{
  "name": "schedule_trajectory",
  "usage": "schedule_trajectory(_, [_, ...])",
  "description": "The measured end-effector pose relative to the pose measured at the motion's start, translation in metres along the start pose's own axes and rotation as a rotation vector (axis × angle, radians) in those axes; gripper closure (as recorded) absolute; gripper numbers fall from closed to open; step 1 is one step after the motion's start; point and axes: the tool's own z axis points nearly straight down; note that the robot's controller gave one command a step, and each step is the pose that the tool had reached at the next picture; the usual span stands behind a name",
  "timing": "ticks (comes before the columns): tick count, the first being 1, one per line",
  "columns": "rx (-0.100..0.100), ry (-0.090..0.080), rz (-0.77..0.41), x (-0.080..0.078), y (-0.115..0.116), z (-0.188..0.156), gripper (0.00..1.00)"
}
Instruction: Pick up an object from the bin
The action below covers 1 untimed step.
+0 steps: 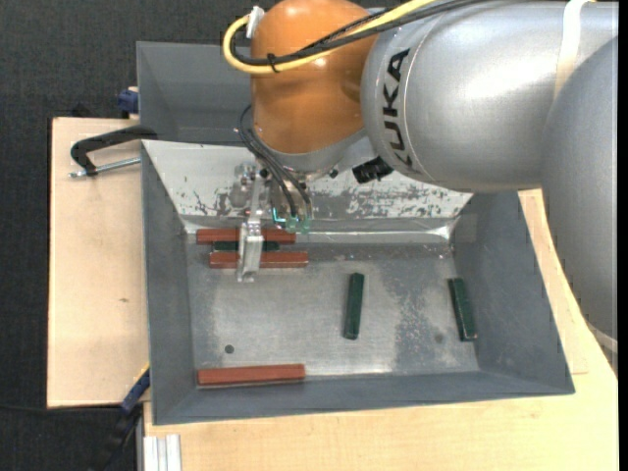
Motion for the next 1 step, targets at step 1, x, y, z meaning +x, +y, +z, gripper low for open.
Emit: schedule_trajectory(1, [-0.002, -0.009, 0.003, -0.0019, -0.0013, -0.0049, 0.0])
